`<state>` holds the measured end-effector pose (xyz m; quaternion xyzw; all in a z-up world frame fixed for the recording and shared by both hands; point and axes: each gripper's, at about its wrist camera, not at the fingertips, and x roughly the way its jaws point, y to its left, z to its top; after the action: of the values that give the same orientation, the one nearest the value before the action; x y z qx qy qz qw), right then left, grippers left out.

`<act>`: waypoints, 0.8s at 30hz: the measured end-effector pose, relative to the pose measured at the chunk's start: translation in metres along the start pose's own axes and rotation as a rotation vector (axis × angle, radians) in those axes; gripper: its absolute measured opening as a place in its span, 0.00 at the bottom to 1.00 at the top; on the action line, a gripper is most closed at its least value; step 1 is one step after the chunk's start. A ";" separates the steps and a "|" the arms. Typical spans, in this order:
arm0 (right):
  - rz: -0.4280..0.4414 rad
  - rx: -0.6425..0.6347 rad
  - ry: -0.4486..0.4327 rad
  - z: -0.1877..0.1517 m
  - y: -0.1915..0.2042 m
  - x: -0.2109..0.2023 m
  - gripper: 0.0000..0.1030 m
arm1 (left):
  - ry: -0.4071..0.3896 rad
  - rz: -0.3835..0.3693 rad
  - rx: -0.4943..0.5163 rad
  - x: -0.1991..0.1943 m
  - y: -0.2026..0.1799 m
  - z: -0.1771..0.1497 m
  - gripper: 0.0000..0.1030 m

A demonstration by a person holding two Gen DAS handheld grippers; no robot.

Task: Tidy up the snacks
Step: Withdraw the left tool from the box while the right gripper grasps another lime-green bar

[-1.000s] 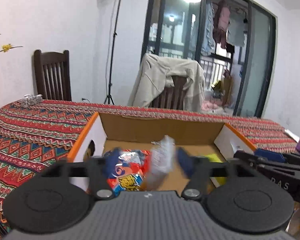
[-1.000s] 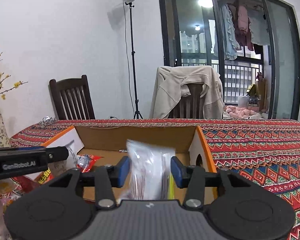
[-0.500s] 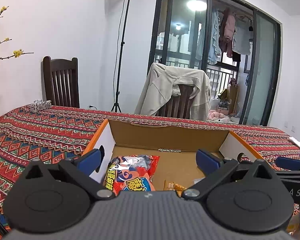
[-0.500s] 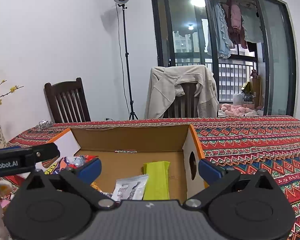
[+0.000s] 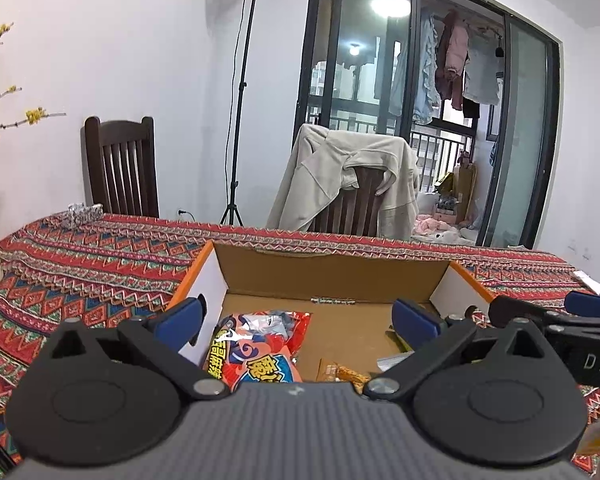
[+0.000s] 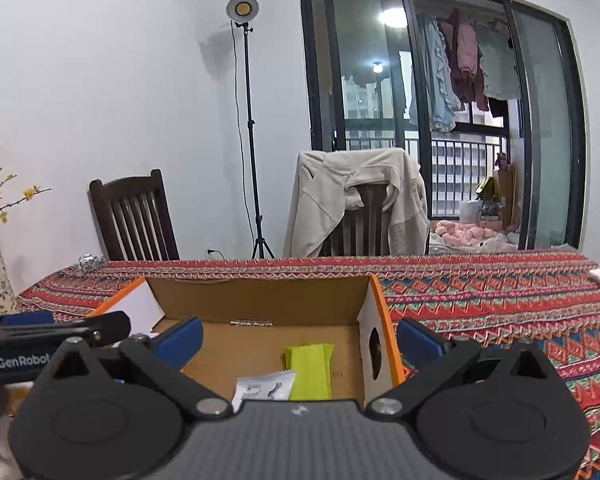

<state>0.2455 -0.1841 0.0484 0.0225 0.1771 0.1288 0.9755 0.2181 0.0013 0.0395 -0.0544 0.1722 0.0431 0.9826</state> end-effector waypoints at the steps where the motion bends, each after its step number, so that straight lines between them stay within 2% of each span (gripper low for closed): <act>1: 0.000 -0.003 -0.002 0.002 0.001 -0.004 1.00 | -0.006 -0.004 0.002 -0.005 0.000 0.001 1.00; 8: 0.012 -0.023 -0.004 -0.001 0.006 -0.040 1.00 | -0.028 -0.002 0.039 -0.044 0.003 0.000 1.00; 12: 0.030 -0.046 0.016 -0.010 0.012 -0.061 1.00 | -0.015 -0.004 0.053 -0.067 0.014 -0.011 1.00; 21: 0.070 -0.105 0.095 -0.047 0.029 -0.094 1.00 | 0.047 0.010 0.075 -0.106 0.047 -0.054 1.00; 24: 0.076 -0.127 0.134 -0.063 0.039 -0.097 0.92 | 0.060 0.019 0.081 -0.117 0.061 -0.072 1.00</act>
<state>0.1262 -0.1717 0.0255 -0.0412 0.2323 0.1779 0.9554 0.0784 0.0457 0.0067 -0.0142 0.2035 0.0437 0.9780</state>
